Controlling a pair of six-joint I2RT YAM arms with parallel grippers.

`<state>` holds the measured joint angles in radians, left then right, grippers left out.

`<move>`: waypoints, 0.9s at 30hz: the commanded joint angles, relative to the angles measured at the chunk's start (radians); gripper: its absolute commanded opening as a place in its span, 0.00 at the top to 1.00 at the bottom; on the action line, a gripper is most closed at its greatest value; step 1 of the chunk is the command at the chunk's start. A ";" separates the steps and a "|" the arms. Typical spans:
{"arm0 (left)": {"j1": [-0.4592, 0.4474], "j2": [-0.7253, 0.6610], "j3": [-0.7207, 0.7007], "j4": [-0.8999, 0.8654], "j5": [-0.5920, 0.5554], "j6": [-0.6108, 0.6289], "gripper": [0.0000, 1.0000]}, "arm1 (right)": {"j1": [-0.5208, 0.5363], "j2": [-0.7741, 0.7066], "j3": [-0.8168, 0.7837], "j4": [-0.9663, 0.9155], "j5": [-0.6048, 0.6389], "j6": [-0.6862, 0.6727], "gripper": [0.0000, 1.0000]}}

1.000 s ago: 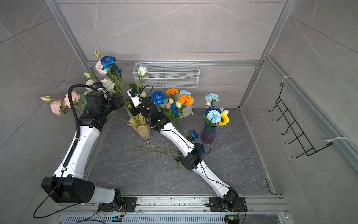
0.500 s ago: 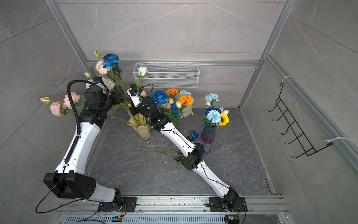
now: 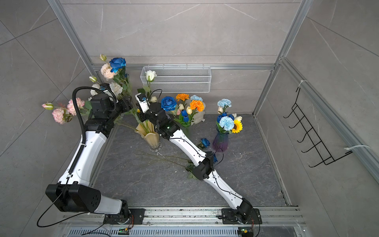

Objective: Pick out blue flowers from the vase
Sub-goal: Pick up the flower from the vase.

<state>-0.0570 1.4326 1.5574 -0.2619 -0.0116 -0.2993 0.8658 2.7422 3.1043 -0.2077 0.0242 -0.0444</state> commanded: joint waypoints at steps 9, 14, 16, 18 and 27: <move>-0.068 -0.027 0.019 0.034 0.015 0.007 0.29 | 0.007 -0.078 -0.038 0.031 0.000 0.014 1.00; -0.073 0.001 0.053 0.039 0.012 -0.001 0.29 | 0.007 -0.081 -0.042 0.023 -0.020 0.012 1.00; -0.073 0.020 0.076 0.044 0.009 -0.002 0.29 | 0.007 -0.079 -0.037 0.012 -0.035 0.009 1.00; -0.073 0.044 0.107 0.043 0.006 0.003 0.30 | 0.008 -0.076 -0.025 0.003 -0.047 0.006 1.00; -0.073 0.122 0.193 0.043 0.010 0.018 0.43 | 0.008 -0.041 0.063 -0.042 -0.041 0.002 1.00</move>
<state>-0.1303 1.5486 1.7035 -0.2573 -0.0002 -0.2977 0.8665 2.7190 3.1027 -0.2298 -0.0044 -0.0444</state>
